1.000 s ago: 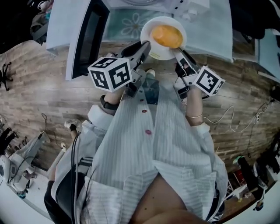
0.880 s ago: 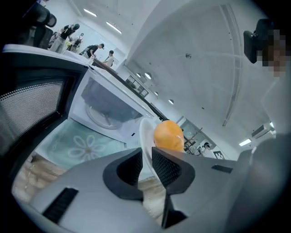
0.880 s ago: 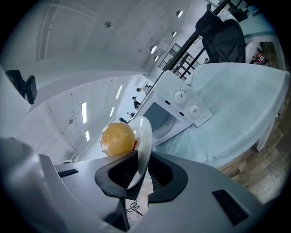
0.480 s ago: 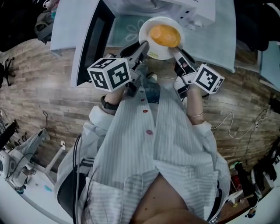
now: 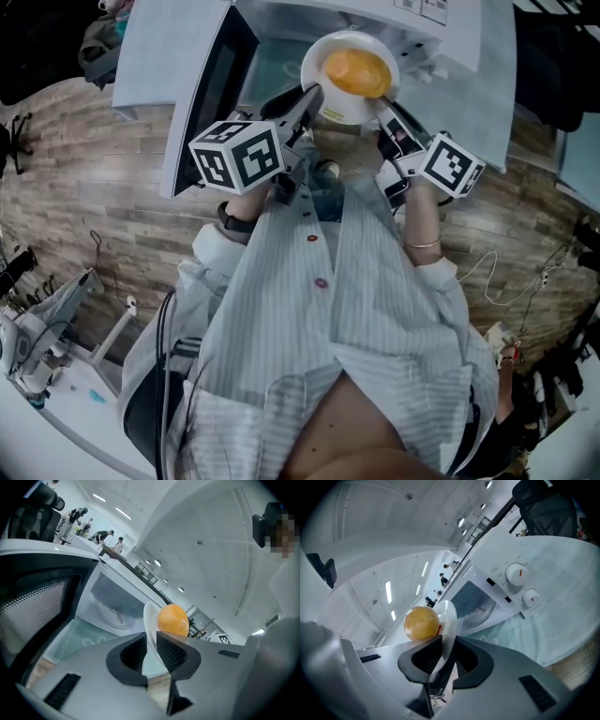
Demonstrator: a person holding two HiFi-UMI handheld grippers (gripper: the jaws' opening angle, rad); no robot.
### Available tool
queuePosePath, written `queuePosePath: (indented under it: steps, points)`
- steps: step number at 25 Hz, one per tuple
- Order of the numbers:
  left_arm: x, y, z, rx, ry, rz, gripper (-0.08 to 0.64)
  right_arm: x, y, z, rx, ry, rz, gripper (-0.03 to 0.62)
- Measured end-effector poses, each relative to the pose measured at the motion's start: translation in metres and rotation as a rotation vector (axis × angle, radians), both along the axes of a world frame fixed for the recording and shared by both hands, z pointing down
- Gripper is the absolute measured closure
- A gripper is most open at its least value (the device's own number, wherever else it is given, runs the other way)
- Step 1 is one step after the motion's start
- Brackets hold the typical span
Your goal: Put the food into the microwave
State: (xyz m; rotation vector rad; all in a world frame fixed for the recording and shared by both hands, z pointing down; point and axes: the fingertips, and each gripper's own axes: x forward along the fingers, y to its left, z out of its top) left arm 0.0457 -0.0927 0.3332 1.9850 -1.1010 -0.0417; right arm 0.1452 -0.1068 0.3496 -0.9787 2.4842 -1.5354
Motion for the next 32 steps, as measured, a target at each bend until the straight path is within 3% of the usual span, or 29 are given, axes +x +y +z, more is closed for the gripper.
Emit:
queuePosePath:
  steps: [11,19,27,32]
  points:
    - [-0.031,-0.059,0.069,-0.041,-0.003,-0.004,0.503,-0.031,-0.059,0.068,-0.076,0.030,0.004,0.509]
    - [-0.037,-0.071,0.082,-0.041,-0.014,-0.022,0.500,-0.031,-0.068,0.088,-0.124,0.097,0.045,0.509]
    - [-0.035,-0.073,0.094,-0.059,0.004,-0.055,0.495,-0.033,-0.074,0.090,-0.079,0.103,0.042,0.509]
    - [-0.032,-0.075,0.106,-0.081,0.008,-0.063,0.494,-0.021,-0.073,0.101,-0.081,0.169,0.086,0.509]
